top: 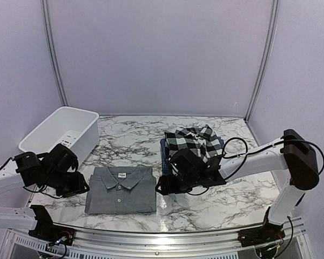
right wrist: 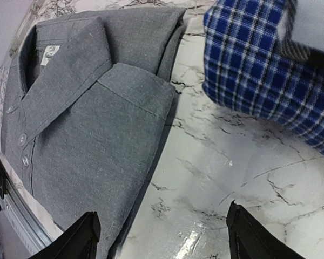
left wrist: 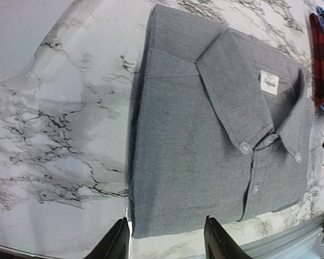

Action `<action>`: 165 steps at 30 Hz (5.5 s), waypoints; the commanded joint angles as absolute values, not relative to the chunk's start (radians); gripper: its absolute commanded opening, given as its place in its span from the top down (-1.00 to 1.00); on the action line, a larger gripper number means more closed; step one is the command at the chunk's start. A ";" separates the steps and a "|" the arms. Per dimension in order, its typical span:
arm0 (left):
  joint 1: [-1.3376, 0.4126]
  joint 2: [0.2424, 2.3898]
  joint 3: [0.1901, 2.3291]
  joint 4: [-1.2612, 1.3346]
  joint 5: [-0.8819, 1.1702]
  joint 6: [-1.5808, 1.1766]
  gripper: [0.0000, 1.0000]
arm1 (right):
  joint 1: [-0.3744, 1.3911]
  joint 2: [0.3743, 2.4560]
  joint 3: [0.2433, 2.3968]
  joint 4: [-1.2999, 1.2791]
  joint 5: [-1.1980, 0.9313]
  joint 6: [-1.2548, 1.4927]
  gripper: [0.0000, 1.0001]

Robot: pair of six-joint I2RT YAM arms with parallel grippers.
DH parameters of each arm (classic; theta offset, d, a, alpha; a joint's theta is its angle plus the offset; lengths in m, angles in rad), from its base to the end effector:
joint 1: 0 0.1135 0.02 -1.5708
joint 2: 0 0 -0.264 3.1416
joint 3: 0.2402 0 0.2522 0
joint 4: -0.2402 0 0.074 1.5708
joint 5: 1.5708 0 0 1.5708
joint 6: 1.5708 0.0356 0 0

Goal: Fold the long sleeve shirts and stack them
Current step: Pick up the square-folded shirt from the center of the board, then place the square-folded shirt on the rectangle-folded shirt.

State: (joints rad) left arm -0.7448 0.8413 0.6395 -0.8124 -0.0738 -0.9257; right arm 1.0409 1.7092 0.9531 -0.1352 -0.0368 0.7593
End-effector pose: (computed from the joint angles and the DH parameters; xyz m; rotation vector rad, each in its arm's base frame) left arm 0.1149 -0.1024 0.2270 -0.2693 2.6575 -0.4997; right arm 0.1731 0.2981 0.1653 -0.3881 2.6158 0.7624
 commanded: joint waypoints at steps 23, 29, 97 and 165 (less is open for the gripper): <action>-0.664 1.069 0.400 -0.334 -0.222 -0.955 -0.06 | 1.096 1.957 1.160 -0.119 -0.014 0.760 -0.26; -0.664 1.108 0.354 -0.257 -0.189 -0.966 0.00 | 1.114 1.991 1.214 -0.177 0.046 0.737 -0.18; -0.803 1.418 1.240 -0.370 -0.060 -0.869 1.00 | 0.745 1.625 1.550 -0.627 0.129 0.300 1.00; -0.804 1.990 1.634 -0.313 0.018 -0.790 0.14 | 0.626 1.592 1.220 -0.485 0.268 0.325 -0.92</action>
State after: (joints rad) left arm -0.8097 2.0472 1.6447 -0.3183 0.0254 -0.8055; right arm 0.6067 1.5684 1.2392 -0.5224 0.2234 0.2855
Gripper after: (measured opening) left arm 0.430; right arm 0.956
